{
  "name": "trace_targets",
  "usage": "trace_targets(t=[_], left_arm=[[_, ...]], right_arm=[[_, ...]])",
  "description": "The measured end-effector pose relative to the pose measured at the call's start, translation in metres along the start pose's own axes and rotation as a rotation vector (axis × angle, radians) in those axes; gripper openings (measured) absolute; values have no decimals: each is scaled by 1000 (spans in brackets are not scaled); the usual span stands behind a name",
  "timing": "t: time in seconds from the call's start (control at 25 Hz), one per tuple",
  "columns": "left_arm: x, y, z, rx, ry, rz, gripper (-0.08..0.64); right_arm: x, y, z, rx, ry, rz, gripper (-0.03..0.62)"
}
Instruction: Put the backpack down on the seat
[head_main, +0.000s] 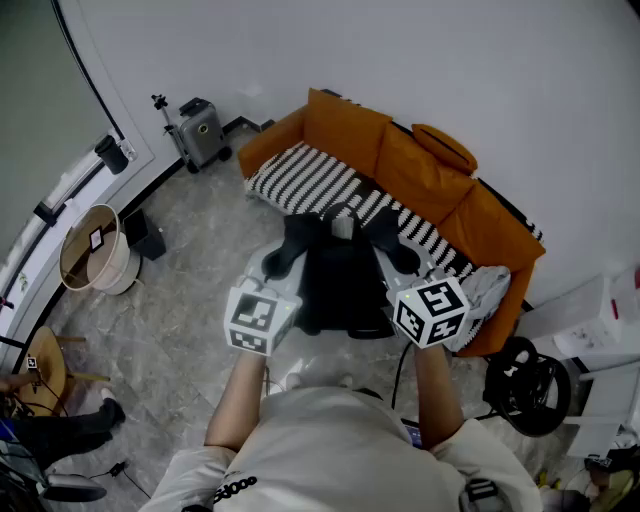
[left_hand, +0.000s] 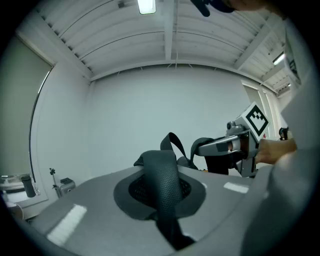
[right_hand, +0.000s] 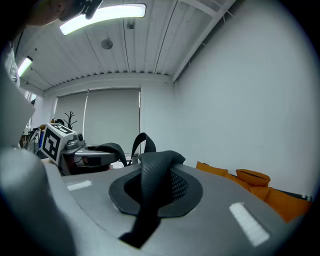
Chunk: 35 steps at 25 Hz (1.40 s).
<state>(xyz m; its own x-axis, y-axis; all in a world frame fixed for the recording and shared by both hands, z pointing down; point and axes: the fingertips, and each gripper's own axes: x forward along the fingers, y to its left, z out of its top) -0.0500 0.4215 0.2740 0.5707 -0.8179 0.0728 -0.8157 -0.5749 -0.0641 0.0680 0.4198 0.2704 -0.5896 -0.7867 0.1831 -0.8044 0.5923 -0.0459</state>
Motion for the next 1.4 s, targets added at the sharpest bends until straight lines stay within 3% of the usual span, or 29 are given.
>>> trace_targets(t=[0.4, 1.0, 1.2, 1.4], left_arm=[[9, 1, 9, 2, -5, 23, 11], [37, -11, -3, -35, 12, 112, 11], [46, -19, -6, -51, 5, 152, 12], [60, -20, -12, -55, 22, 148, 11]], right_arm=[[5, -11, 5, 28, -25, 34, 18], [9, -43, -15, 9, 46, 125, 18], [9, -57, -17, -13, 47, 123, 20], [17, -71, -24, 27, 55, 121, 20]])
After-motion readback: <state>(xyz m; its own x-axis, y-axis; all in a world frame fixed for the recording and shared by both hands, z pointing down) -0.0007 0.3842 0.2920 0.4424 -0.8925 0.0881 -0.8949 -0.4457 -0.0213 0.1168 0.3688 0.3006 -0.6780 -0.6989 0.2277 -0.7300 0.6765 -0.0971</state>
